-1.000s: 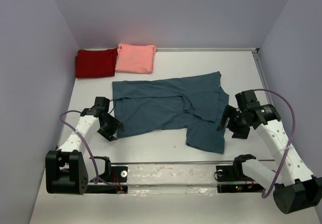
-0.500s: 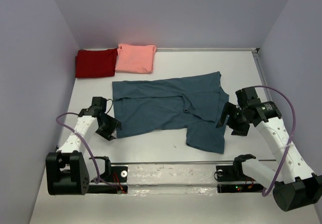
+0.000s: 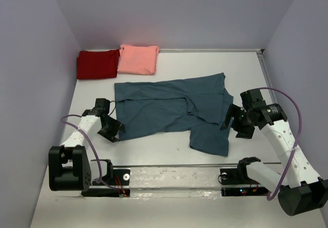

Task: Fold and stack the t-shirts
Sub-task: Grap the side of the flattened tshirt closest away from the robot with both arms

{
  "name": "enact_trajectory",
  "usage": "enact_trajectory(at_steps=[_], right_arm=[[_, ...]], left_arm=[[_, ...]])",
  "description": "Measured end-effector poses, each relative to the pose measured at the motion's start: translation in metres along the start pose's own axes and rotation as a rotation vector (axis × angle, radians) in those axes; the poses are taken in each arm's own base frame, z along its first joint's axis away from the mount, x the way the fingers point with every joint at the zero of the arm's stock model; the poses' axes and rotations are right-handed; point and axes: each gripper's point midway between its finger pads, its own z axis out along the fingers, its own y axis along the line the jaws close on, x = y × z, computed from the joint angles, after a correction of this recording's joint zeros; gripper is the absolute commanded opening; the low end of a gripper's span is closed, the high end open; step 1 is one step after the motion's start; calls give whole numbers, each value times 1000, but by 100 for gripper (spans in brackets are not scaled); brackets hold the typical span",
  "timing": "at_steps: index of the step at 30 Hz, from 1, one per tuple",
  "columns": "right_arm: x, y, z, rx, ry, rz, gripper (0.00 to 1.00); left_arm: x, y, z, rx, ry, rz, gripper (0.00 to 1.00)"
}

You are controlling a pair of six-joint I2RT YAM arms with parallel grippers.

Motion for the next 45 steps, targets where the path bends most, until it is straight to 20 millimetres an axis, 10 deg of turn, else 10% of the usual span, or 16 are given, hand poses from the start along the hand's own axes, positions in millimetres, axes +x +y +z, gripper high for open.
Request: enact_trajectory(at_steps=[30, 40, 45], right_arm=[[1, -1, 0, 4, 5, 4, 83], [1, 0, -1, 3, 3, 4, 83], [-2, 2, -4, -4, -5, 3, 83]], left_arm=[[8, 4, 11, -44, 52, -70, 46], [16, 11, 16, -69, 79, -142, 0], [18, 11, 17, -54, 118, -217, 0]])
